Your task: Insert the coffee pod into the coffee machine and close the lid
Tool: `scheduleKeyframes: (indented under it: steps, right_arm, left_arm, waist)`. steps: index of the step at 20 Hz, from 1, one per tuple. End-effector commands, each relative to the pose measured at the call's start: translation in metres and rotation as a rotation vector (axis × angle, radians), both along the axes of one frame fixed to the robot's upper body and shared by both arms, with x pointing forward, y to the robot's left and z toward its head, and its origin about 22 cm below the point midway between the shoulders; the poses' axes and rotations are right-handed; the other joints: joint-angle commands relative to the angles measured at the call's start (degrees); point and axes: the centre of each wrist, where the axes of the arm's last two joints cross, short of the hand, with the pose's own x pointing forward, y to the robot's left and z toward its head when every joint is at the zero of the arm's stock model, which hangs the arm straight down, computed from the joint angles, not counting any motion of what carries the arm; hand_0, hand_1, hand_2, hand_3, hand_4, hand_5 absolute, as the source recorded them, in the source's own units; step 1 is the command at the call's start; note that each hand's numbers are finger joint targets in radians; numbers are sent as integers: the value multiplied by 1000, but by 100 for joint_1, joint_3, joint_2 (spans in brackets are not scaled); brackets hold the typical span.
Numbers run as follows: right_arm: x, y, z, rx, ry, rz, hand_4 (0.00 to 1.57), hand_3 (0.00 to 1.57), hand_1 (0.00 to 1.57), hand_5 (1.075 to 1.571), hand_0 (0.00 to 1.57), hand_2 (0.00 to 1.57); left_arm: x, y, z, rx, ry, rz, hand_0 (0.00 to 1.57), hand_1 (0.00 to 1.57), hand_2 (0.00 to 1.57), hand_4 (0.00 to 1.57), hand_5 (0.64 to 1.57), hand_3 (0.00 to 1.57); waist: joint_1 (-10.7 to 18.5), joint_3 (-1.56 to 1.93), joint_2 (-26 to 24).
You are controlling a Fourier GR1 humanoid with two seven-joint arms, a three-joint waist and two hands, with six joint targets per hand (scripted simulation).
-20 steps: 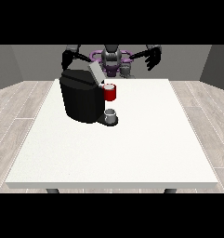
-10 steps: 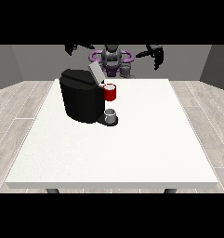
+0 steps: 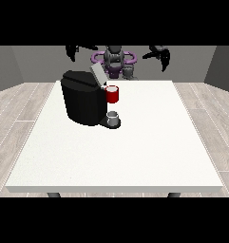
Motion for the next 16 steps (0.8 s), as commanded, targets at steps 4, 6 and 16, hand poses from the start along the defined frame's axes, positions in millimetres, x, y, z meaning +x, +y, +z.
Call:
scheduleKeyframes:
  steps: [4, 6, 16]
  right_arm:
    - [23, 6, 6, 105, -1, -13, 97, 0, 0, 1571, 0, 0]
    - [21, -3, 4, 97, 23, -25, 168, 0, 0, 1571, 0, 0]
    - [42, 40, 11, 85, -15, 105, 0, 0, 0, 1571, 0, 0]
  left_arm:
    - [2, -16, 31, 8, -77, 9, 0, 0, 0, 356, 1571, 0]
    - [-11, -1, 27, -17, -68, 16, 0, 0, 0, 356, 1571, 0]
    - [-31, 20, 54, -7, -162, 63, 0, 0, 0, 374, 1571, 0]
  waist:
    - [152, 1, 499]
    - [151, 0, 527]
    - [-69, -1, 1049]
